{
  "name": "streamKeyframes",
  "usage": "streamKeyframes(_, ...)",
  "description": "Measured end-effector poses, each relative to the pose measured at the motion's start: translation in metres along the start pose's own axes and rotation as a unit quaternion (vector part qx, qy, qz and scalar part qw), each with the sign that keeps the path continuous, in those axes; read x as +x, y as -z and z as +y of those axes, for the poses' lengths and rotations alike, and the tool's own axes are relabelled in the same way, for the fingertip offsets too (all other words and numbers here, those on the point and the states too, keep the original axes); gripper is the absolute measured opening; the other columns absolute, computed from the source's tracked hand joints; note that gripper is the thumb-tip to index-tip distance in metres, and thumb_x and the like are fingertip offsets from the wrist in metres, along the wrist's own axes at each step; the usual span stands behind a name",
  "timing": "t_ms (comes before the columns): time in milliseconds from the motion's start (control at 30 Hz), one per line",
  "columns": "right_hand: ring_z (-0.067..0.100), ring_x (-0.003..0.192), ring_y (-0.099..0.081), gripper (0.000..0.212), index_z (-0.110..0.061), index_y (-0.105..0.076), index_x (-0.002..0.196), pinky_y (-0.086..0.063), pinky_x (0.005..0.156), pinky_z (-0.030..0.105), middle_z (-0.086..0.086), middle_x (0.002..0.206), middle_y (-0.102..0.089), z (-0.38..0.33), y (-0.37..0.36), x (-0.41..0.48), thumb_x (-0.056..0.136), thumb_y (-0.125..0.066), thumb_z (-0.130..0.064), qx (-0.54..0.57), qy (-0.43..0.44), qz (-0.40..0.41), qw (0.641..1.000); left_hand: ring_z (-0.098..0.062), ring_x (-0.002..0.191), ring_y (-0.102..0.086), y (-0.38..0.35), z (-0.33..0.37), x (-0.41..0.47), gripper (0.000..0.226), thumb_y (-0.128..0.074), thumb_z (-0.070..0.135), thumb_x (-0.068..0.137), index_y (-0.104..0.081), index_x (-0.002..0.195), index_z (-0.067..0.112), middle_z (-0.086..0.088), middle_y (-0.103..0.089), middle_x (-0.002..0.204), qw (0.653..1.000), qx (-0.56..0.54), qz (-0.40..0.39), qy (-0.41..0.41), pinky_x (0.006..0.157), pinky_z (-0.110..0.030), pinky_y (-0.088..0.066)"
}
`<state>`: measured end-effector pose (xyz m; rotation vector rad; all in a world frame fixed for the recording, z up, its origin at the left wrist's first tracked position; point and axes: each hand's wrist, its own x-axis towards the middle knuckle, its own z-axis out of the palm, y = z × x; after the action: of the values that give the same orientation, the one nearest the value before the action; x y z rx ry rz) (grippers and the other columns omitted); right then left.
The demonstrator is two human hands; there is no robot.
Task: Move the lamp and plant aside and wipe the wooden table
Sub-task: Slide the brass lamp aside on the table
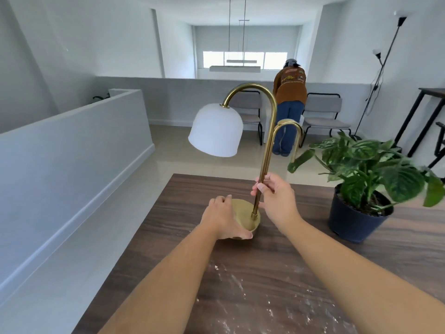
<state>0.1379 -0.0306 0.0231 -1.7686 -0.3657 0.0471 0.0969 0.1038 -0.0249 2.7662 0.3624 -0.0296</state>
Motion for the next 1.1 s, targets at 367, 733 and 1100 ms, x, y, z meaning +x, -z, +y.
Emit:
streamKeyframes(367,0.016,0.08,-0.064,0.019,-0.016,-0.058,0.093,-0.056,0.087,0.044,0.01,0.091,-0.067,-0.014,-0.098,0.086,0.096,-0.044,-0.004,0.019,0.048,-0.037,0.998,-0.031,0.136,-0.026,0.044,-0.089,0.075,0.122,-0.071,0.067,0.05,-0.018,0.146,0.014,-0.011,-0.034,0.147,0.998,0.011,0.035,0.056,0.109,-0.042,-0.031)
streamKeyframes(733,0.012,0.08,-0.065,0.016,-0.016,-0.059,0.096,-0.057,0.08,0.034,0.011,0.097,-0.069,0.006,-0.136,0.111,0.096,-0.047,-0.006,0.004,0.044,-0.058,0.997,-0.029,0.137,-0.026,0.033,-0.128,0.097,0.119,-0.074,0.064,0.052,-0.02,0.146,0.014,-0.01,-0.031,0.149,0.997,-0.003,0.016,0.077,0.11,-0.041,-0.029)
streamKeyframes(1100,0.016,0.1,-0.064,0.021,-0.012,-0.066,0.112,-0.054,0.094,0.044,0.003,0.106,-0.07,0.005,-0.129,0.112,0.093,-0.055,-0.011,-0.021,0.023,-0.059,0.998,-0.023,0.143,-0.021,0.047,-0.115,0.085,0.118,-0.081,0.052,0.058,-0.013,0.149,0.021,-0.002,-0.018,0.158,0.994,-0.059,-0.03,0.085,0.115,-0.048,-0.025)
